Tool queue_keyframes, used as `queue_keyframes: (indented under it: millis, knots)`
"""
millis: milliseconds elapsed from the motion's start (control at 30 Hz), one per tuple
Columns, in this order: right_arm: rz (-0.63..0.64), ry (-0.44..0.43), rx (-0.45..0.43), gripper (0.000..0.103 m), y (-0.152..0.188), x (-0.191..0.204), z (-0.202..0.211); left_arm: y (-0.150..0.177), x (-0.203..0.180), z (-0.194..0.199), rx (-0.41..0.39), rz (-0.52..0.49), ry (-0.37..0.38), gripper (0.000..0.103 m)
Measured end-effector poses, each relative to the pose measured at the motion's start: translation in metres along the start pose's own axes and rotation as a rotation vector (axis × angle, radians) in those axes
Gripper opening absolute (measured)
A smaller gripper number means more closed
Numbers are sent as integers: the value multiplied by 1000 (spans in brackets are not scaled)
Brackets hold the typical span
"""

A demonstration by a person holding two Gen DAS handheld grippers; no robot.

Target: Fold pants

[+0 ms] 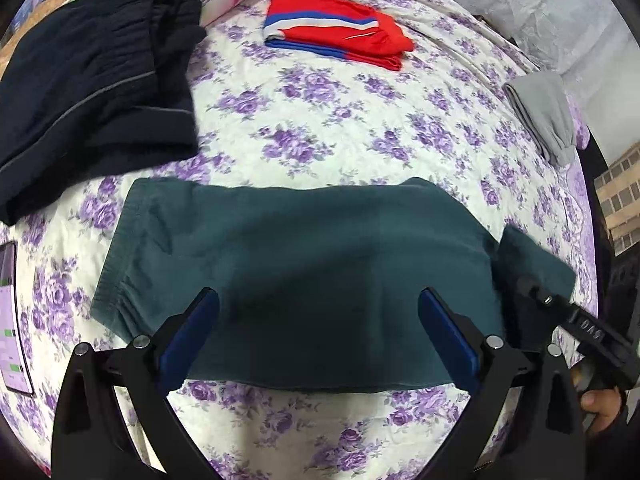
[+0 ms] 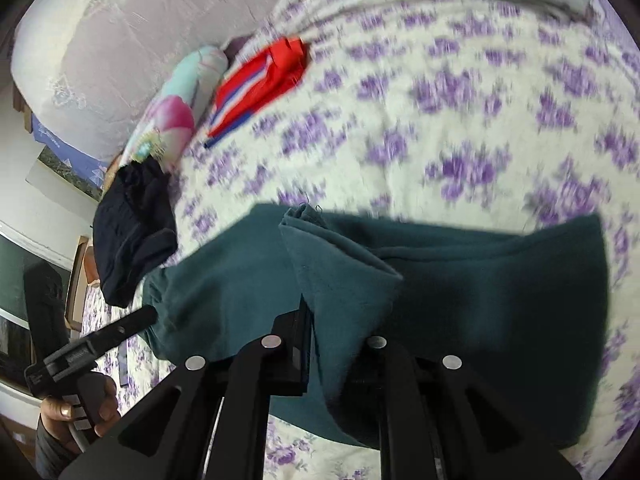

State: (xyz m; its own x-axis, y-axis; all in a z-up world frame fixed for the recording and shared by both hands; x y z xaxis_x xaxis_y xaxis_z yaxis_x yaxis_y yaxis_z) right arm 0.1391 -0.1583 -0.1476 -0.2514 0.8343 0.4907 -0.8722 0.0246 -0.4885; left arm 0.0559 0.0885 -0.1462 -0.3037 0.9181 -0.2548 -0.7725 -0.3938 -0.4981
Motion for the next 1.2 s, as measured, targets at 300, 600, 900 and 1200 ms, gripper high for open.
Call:
queue_keyframes:
  millis: [300, 600, 900, 1200]
  knots:
    - [98, 41, 8, 17, 4, 8, -8, 2, 0, 0, 4, 9, -4, 97]
    - [19, -177, 123, 68, 14, 24, -9, 5, -3, -2, 27, 9, -7, 97]
    - [-127, 181, -52, 67, -22, -125, 64, 2, -27, -8, 42, -36, 16, 97]
    - [-101, 182, -6, 12, -15, -138, 48, 2, -41, -12, 58, -83, 7, 97]
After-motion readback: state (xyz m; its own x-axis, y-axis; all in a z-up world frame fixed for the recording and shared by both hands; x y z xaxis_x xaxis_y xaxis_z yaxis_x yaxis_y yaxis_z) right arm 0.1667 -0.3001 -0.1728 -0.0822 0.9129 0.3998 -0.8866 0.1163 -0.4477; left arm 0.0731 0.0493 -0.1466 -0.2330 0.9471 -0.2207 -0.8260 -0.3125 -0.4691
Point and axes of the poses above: each gripper's, at about its wrist camera, not at the fingertips, and z roughly against the way its jaws point, x to its left, y to its underside, the point moved 6 cm from there along -z, roughly the way its jaws point, and after that the axes turned 9 degrees about -x, right-handed, at the moved point
